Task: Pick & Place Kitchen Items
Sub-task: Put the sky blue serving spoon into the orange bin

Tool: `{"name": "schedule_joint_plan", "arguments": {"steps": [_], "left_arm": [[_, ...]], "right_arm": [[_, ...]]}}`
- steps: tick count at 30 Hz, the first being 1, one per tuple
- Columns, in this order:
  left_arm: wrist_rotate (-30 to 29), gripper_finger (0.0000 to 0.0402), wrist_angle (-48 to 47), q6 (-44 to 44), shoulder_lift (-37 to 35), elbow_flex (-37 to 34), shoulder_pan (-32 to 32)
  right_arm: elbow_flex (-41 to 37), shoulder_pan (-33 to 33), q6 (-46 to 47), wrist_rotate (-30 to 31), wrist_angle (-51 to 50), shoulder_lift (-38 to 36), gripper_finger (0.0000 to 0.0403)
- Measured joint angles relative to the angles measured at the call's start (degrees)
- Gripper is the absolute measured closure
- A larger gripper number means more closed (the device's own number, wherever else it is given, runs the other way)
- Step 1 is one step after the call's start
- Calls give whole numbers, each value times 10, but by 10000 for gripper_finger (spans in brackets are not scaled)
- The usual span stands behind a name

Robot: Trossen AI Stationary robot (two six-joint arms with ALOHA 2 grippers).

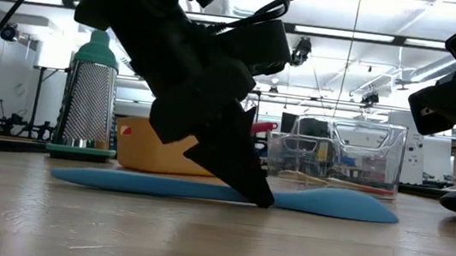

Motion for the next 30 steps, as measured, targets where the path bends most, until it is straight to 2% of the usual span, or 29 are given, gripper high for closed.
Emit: {"name": "schedule_joint_plan", "arguments": {"steps": [2,11,19,25,30], "left_arm": [[-1,365,-1,1,0,-1,0],[-2,364,-4,27,-22,-1,0],[0,364,-69,50,-100,-8,-1],[-52,364,-126,60,-165,-14,0],[-189,363,-137,93,-224,-17,8]], "right_arm": [[0,0,0,0,0,0,394],[0,0,-1,1,-1,0,394],[0,0,-1,1,-1,0,394],[0,0,-1,1,-1,0,394],[0,0,-1,1,-1,0,394]]}}
